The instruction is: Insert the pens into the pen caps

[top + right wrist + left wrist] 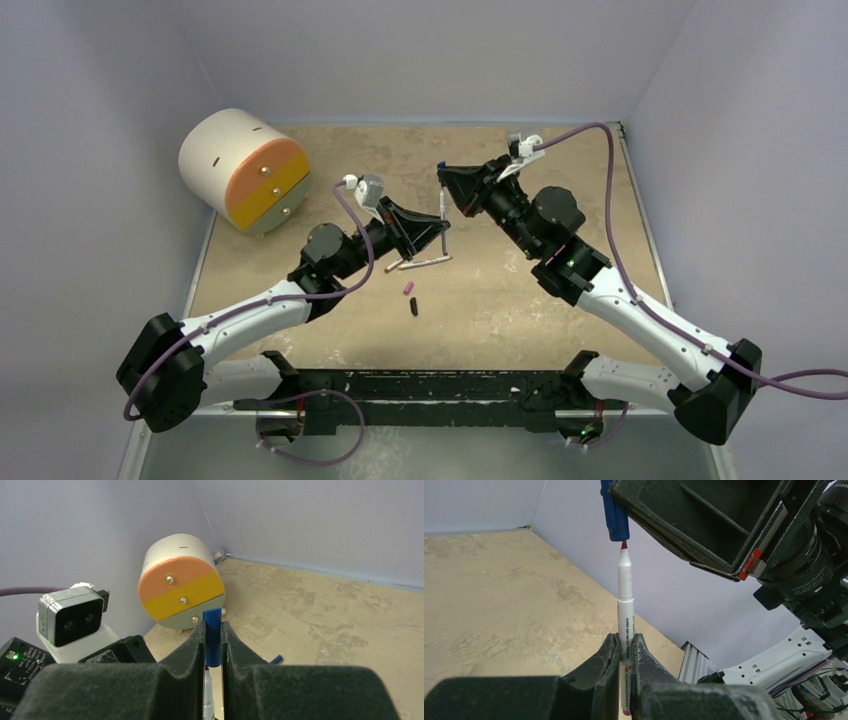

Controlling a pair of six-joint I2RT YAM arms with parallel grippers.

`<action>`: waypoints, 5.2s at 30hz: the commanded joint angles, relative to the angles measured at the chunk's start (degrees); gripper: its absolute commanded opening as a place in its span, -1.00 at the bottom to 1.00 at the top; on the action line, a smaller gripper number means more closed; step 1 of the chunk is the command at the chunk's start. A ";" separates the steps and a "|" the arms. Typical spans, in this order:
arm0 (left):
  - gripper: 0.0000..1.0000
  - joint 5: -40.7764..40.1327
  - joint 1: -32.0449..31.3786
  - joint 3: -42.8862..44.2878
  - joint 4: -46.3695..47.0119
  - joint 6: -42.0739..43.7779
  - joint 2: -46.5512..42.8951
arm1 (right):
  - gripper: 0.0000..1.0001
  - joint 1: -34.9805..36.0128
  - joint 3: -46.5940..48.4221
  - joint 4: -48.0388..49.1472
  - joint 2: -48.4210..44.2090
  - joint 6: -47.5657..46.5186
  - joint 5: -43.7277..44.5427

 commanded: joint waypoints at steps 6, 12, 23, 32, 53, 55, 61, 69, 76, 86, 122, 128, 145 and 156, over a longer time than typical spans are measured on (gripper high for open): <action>-1.00 0.33 -0.27 1.89 2.24 0.73 -1.10 | -1.00 -0.09 -0.72 2.84 -2.10 0.64 -1.26; -1.00 -0.09 -0.24 2.07 2.25 0.61 -0.96 | -1.00 -0.09 -1.24 2.85 -2.31 1.06 -1.49; -1.00 0.79 -0.24 1.94 2.97 -0.20 -0.07 | -1.00 -0.09 1.73 3.66 -1.28 -0.46 -0.66; -1.00 0.62 -0.24 1.90 2.31 -0.04 -0.82 | -1.00 -0.09 3.07 4.01 -0.30 -0.70 -1.76; -1.00 -0.03 -0.24 2.16 1.92 0.04 -1.69 | -1.00 -0.08 -2.09 6.00 -1.21 1.04 -1.51; -1.00 -0.26 -0.24 2.11 1.82 0.12 -1.84 | -1.00 -0.08 -2.10 6.64 -1.36 1.32 -0.91; -1.00 -1.08 -0.24 2.47 1.74 0.36 -1.63 | -1.00 -0.09 -4.47 7.02 -2.02 2.12 -1.14; -1.00 -3.13 -0.23 4.41 1.00 -0.38 -0.45 | -1.00 -0.08 -6.37 6.78 -3.36 2.49 -1.21; -1.00 -4.33 -0.24 6.53 2.30 -1.87 1.16 | -1.00 -0.09 -8.69 6.92 -4.38 2.26 -0.57; -1.00 0.00 -0.24 11.82 -15.72 14.35 -0.13 | -0.44 -0.09 -8.24 2.54 -8.10 -2.16 -0.12; -1.00 -2.35 -0.24 15.51 -22.54 22.30 -3.79 | -1.00 -0.08 -7.28 0.68 -4.59 0.69 -4.18; -1.00 -6.55 -0.24 16.93 -18.54 21.86 -4.10 | -1.00 -0.09 -10.06 1.12 -4.71 1.32 -5.25; -1.00 -6.57 -0.09 25.26 -12.92 20.82 2.52 | -1.00 0.17 -20.06 4.05 -6.02 5.95 -9.54; -1.00 -8.34 -0.14 27.68 -9.92 20.74 4.36 | -1.00 0.44 -26.05 4.94 -7.83 8.41 -9.99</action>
